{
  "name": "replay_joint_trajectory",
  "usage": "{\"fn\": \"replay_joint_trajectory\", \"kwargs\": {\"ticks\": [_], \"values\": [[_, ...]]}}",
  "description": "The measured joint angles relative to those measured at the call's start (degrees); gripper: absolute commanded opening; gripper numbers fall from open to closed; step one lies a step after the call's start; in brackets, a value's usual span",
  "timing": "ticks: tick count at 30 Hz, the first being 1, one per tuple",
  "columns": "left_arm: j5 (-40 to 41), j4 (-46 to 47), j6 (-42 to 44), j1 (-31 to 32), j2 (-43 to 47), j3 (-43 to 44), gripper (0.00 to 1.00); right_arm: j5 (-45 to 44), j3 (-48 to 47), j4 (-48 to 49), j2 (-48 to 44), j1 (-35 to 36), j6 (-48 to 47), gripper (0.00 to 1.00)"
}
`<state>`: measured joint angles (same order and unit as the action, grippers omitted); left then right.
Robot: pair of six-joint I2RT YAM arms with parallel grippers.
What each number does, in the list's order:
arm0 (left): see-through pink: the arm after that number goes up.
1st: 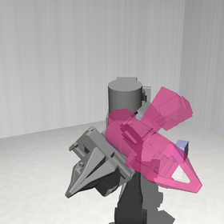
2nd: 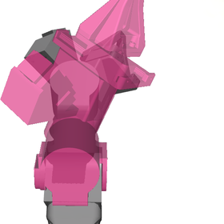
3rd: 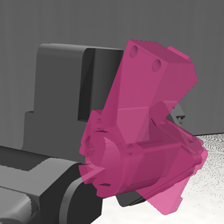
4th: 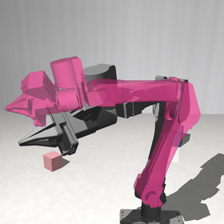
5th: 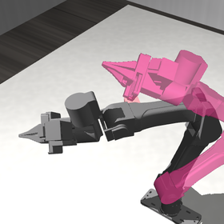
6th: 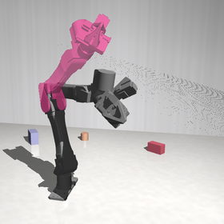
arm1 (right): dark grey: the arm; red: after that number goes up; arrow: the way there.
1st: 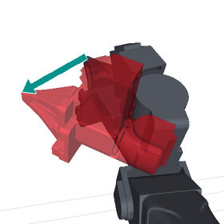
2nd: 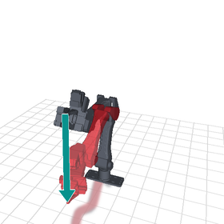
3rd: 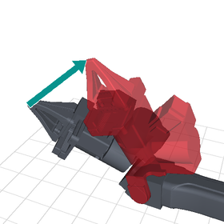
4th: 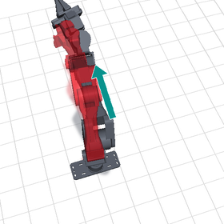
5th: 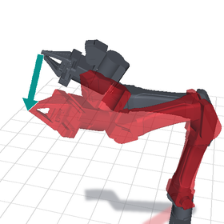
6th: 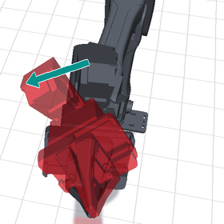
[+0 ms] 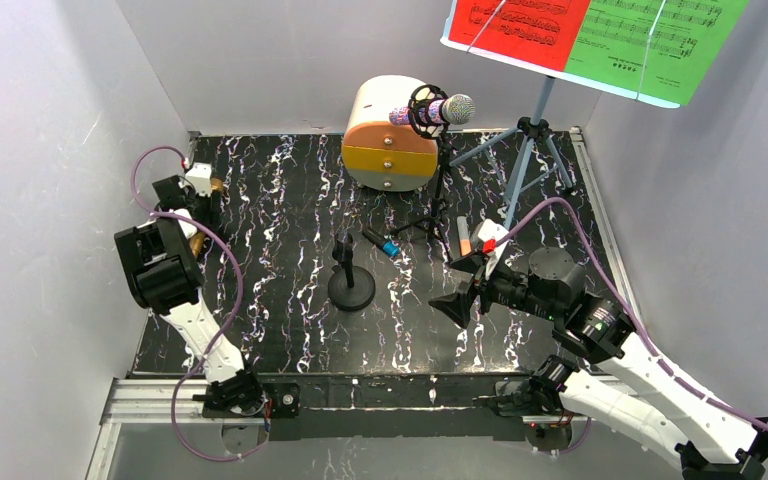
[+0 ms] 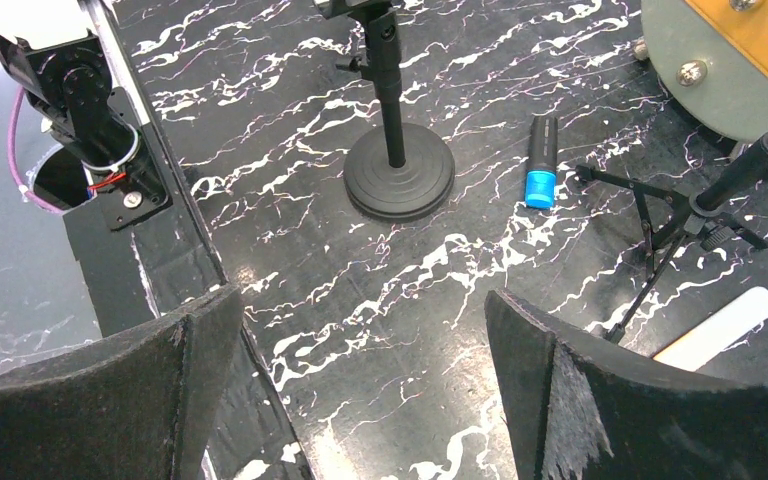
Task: Pack up the instrument practice props
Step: Place the microphone at the center of the board, then move the microphone stand to the center of the board.
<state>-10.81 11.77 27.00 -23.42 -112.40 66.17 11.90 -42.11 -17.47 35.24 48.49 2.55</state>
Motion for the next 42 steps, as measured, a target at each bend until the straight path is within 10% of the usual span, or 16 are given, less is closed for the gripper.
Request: {"fn": "replay_joint_trajectory", "kwargs": {"ticks": [7, 19, 42], "values": [[-0.1, -0.3, -1.3, -0.2, 0.0, 0.4, 0.97, 0.0, 0.0, 0.0, 0.1, 0.0, 0.0, 0.99], [-3.7, 1.6, -12.2, -0.2, 3.4, 0.5, 0.98, 0.5, 0.0, 0.0, 0.8, 0.3, 0.0, 0.99], [-7.5, 12.4, -44.4, 20.0, 64.8, -34.8, 0.97, 2.0, 0.0, 0.0, -0.8, 0.4, 0.0, 0.99]]}}
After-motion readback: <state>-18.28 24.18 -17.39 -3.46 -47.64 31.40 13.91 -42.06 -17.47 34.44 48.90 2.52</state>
